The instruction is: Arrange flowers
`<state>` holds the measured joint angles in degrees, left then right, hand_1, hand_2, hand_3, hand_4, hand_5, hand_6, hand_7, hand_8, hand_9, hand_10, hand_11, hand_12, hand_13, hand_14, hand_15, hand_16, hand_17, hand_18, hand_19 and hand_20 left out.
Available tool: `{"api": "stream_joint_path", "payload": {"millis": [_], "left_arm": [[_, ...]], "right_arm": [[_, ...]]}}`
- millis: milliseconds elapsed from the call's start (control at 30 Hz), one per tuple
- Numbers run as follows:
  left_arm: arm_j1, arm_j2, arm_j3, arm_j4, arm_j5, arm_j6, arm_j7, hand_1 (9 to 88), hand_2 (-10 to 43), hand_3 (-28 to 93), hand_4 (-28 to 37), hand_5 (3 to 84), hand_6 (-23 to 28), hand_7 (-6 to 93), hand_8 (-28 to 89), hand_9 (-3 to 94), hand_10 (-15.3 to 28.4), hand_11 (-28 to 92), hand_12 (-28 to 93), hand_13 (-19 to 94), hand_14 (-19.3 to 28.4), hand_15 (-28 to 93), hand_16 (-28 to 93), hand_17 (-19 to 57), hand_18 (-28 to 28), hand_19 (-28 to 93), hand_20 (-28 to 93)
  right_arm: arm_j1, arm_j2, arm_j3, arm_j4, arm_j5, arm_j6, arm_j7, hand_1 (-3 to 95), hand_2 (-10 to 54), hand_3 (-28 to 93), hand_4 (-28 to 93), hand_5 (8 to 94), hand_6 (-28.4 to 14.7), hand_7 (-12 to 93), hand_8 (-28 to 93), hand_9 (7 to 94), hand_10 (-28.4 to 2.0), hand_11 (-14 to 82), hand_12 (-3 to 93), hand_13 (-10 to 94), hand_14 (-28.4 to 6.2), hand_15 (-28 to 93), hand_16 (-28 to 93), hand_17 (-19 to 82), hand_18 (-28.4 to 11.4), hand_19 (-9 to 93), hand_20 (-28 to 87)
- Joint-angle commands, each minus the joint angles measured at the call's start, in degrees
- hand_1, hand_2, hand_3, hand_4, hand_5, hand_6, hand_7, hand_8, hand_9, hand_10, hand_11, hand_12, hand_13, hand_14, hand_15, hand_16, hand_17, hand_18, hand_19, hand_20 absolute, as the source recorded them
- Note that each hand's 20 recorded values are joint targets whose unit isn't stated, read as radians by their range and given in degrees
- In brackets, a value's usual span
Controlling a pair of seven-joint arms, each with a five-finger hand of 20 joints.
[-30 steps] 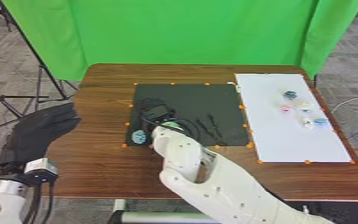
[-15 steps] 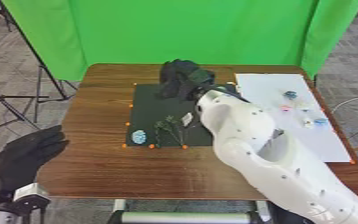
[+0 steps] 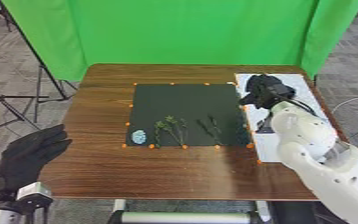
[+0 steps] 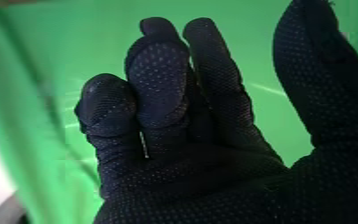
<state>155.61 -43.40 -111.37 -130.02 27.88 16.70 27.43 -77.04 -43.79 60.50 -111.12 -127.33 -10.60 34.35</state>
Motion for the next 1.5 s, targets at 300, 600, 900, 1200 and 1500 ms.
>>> {"api": "stream_joint_path", "payload": {"millis": [300,600,900,1200,1500], "left_arm": [[2.48,1.27,-0.18,-0.35,-1.23,1.0,2.4,27.9,4.9,82,-14.9,48.2,13.6,17.7,-10,39.2,22.2,33,10,27,28.4,63,-14,-9.7,23.5,58,10],[1.56,1.69,0.45,-0.04,-1.01,0.76,2.01,27.9,4.9,82,-14.9,48.2,13.6,17.7,-10,39.2,22.2,33,10,27,28.4,63,-14,-9.6,23.6,59,10],[1.18,1.84,0.64,0.12,-0.85,0.47,1.83,28.0,4.9,82,-14.9,48.2,13.6,17.7,-10,39.2,22.1,33,10,27,28.4,63,-14,-9.7,23.6,59,10],[0.8,2.02,1.44,0.54,-1.88,1.13,2.48,28.0,4.9,82,-14.9,48.2,13.7,17.6,-10,39.2,22.0,33,10,27,28.4,63,-14,-9.6,23.5,59,10],[0.31,1.98,1.56,0.56,-1.32,0.45,1.97,27.8,4.7,83,-14.8,48.3,13.9,17.8,-10,39.1,22.2,33,10,27,28.4,63,-14,-9.8,23.6,59,10]], "right_arm": [[-11.08,6.84,10.21,1.1,-2.41,-3.91,8.84,35.8,-8.2,81,-26,55.6,-8.1,17,-10,57.0,-19.7,16.3,16.2,69,-10.3,76,18,51,-16.6,93,30],[-11.34,6.58,10.95,4.41,-0.54,-4.55,12.11,36.0,-8.6,80,-26,56.0,-8.4,17,-9,57.6,-20.3,16.3,16.2,70,-10.4,76,18,52,-16.6,93,31],[-10.51,7.45,9.69,7.28,0.01,-3.8,14.52,36.3,-8.7,80,-26,56.1,-8.5,17,-9,58.2,-20.3,16.7,16.2,70,-10.5,76,18,52,-16.5,93,32],[-9.97,6.62,8.94,8.95,-0.77,-3.13,14.11,36.8,-8.8,80,-26,56.6,-8.5,17,-9,59.1,-19.9,17.7,16.3,70,-10.2,76,18,53,-16.3,93,32],[-8.26,5.96,6.91,9.92,-0.04,-2.48,14.74,37.0,-8.8,80,-26,57.1,-8.3,18,-10,59.6,-19.6,18.4,16.3,71,-10.2,76,18,53,-16.3,93,33]]}}
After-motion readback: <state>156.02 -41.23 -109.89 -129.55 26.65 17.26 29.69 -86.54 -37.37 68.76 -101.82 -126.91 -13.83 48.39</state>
